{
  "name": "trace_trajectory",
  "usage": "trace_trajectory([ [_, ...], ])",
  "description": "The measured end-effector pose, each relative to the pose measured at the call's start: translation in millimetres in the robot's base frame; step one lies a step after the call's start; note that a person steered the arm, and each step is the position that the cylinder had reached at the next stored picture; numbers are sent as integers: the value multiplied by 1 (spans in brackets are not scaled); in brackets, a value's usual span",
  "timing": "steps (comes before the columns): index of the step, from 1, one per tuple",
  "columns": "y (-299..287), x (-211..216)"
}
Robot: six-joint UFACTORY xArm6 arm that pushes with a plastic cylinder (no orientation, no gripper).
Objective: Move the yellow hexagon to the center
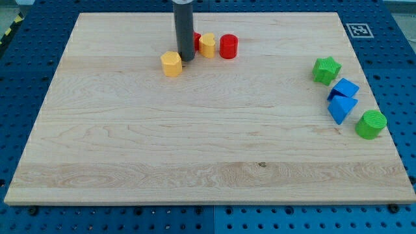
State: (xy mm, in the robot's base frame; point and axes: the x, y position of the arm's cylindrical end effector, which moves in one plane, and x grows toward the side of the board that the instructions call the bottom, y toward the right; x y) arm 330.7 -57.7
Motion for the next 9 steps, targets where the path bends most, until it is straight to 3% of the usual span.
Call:
trace_trajectory([
  [2, -39, -12],
  [9, -35, 34],
])
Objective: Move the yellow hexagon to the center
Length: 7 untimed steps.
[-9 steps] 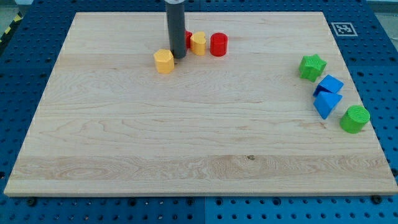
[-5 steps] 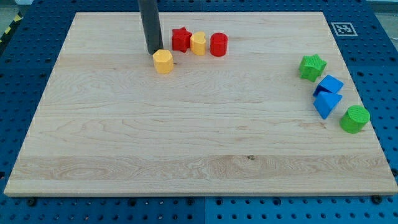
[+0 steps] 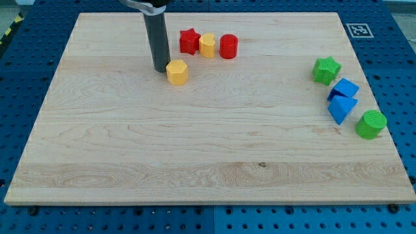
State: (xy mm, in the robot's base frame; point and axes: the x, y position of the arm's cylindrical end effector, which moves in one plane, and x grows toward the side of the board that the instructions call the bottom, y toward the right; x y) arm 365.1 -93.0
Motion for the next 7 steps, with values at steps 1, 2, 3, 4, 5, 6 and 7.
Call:
trace_trajectory([
  [1, 5, 1],
  [2, 5, 1],
  [3, 5, 4],
  [4, 5, 4],
  [5, 6, 4],
  [6, 4, 4],
  [7, 8, 4],
])
